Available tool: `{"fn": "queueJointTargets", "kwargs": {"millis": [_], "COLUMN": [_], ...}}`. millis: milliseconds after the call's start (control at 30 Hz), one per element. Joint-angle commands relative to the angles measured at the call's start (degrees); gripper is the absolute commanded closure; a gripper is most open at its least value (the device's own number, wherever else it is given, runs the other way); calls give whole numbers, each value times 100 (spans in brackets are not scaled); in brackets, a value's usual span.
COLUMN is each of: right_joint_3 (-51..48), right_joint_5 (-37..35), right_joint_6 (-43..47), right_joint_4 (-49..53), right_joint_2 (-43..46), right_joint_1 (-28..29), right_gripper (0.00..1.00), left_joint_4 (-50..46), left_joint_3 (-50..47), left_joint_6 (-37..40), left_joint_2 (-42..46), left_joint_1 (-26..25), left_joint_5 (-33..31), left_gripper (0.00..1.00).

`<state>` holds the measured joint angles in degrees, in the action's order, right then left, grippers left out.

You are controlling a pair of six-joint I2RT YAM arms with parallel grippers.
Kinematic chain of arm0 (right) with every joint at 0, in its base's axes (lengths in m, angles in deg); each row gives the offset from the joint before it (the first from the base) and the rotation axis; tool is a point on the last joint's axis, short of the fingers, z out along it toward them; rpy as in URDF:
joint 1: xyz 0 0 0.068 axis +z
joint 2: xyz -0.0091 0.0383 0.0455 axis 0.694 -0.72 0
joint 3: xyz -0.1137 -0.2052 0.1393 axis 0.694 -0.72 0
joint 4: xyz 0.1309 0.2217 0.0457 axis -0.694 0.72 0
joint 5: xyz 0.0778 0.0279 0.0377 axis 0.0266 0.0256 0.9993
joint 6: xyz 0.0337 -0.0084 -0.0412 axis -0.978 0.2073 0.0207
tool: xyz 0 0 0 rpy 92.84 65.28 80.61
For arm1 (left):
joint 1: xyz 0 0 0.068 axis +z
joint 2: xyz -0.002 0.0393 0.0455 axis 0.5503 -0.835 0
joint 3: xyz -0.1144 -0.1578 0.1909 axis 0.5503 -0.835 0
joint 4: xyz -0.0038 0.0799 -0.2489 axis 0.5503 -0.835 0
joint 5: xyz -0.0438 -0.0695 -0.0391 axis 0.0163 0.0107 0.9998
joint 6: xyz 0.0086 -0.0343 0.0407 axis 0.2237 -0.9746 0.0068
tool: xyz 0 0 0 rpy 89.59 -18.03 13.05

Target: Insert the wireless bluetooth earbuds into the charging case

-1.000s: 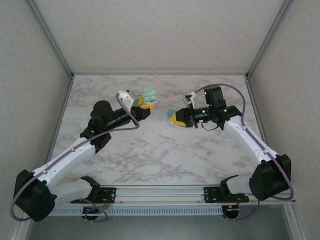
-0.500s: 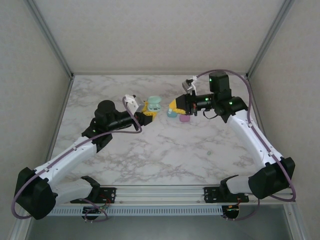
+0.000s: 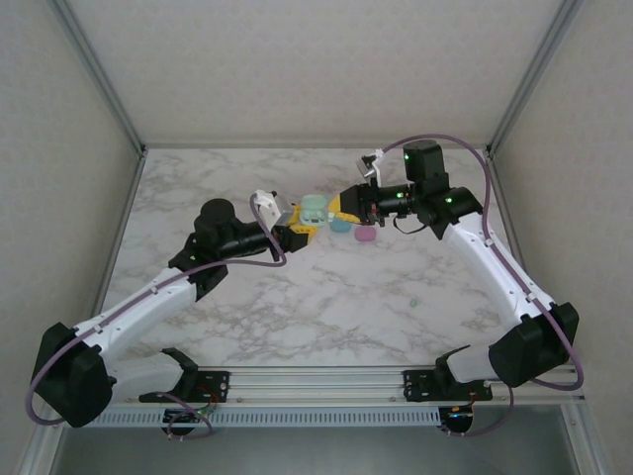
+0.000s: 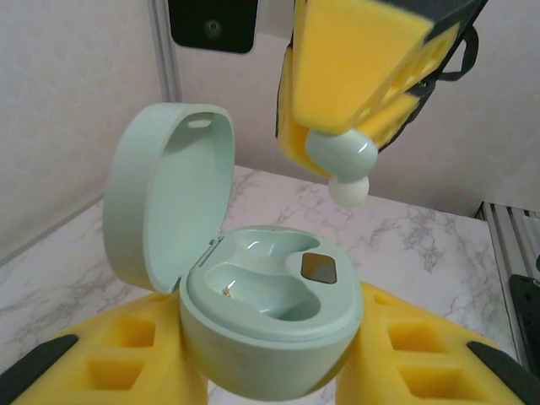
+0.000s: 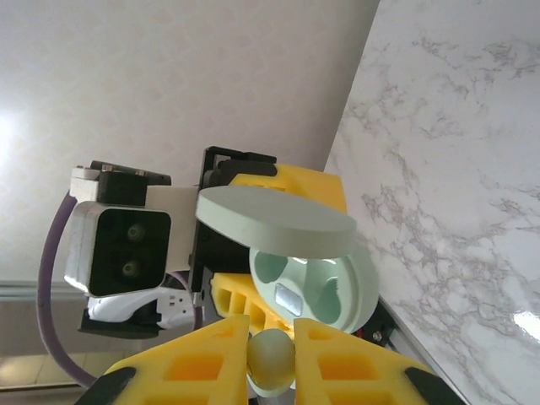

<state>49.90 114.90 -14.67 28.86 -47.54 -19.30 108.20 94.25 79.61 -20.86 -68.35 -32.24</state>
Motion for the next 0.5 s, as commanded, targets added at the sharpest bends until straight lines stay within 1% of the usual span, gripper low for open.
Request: {"fn": "queueJointTargets", "kwargs": {"millis": [0, 233, 467], "right_joint_3": [77, -47, -26], "right_joint_5": [-143, -192, -349], "right_joint_6": [110, -35, 212], "right_joint_4": [-101, -432, -145], "right_joint_2": [-33, -17, -85], "right_joint_1": [32, 41, 42], "right_gripper": [82, 82, 82], "left_joint_4": [422, 311, 346], "left_joint_3": [205, 340, 379], "left_joint_6": [-214, -199, -299], "left_joint_2": [-86, -193, -178], "left_joint_1": [-89, -134, -151], "left_joint_5": [216, 304, 318], "left_gripper": [80, 79, 79]}}
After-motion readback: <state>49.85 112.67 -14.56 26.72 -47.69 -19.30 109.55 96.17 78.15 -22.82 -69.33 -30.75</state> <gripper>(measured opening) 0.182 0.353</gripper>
